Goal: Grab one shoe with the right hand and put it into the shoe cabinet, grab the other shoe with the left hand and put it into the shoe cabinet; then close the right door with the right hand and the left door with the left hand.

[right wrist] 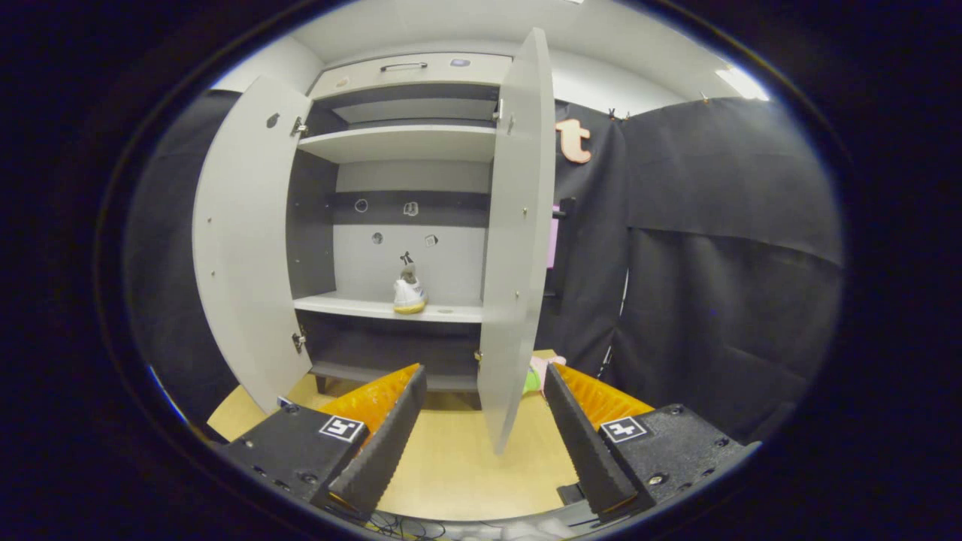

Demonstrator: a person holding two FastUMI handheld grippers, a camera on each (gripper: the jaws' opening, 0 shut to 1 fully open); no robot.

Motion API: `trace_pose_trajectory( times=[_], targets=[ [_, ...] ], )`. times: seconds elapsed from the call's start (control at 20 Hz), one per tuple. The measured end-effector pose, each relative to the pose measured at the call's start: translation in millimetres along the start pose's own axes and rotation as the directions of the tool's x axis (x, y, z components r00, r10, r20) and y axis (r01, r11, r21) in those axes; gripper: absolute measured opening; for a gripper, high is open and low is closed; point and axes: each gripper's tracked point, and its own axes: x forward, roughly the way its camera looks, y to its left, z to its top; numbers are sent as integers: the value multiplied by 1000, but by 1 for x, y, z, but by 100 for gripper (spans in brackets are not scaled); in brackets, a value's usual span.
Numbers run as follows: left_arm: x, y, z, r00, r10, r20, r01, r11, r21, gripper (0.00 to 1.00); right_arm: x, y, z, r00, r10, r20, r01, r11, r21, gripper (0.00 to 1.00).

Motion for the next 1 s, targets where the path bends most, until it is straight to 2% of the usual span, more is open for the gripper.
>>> trace_pose_trajectory(
  times=[0.1,0.2,0.25,0.4,0.45,0.5,0.55,0.6,0.65,0.7,0.75,0.85,1.0],
  targets=[
    [15,3,-3,1000,14,-18,-14,1000,-19,93,6,0,0,1000,4,-7,-4,1000,8,99],
    [23,4,-2,999,28,-29,-29,999,-40,81,13,0,1,1000,8,-10,-8,1000,14,99],
    [29,6,2,999,33,-21,-34,999,-41,71,15,2,3,1000,12,-6,-12,1000,11,99],
    [39,2,9,1000,8,-8,-8,1000,-15,67,22,7,1,999,30,-11,-30,1000,0,99],
    [41,-1,9,1000,8,-8,-8,1000,-3,58,24,9,0,999,37,-16,-37,999,3,99],
    [45,-1,9,1000,19,-1,-19,1000,13,41,26,9,0,999,40,-17,-40,999,5,99],
    [44,4,9,999,48,3,-48,999,26,40,28,9,0,999,43,-19,-43,999,7,99],
    [45,9,7,998,70,-2,-70,997,22,24,29,10,0,999,46,-19,-46,999,7,99],
    [46,10,7,998,67,-14,-67,998,-4,21,31,10,1,999,49,-20,-49,999,2,99],
    [44,12,10,998,65,-14,-65,998,-18,13,32,10,1,998,51,-19,-51,999,-1,99],
    [47,10,6,998,57,-31,-58,998,-37,20,33,11,2,998,58,-19,-58,998,-3,99],
    [43,10,4,997,44,-56,-47,998,-46,14,34,13,4,997,70,-15,-70,998,-1,99],
    [28,14,13,997,49,-61,-52,997,-49,14,35,17,11,996,90,7,-90,996,4,99]
  ],
)
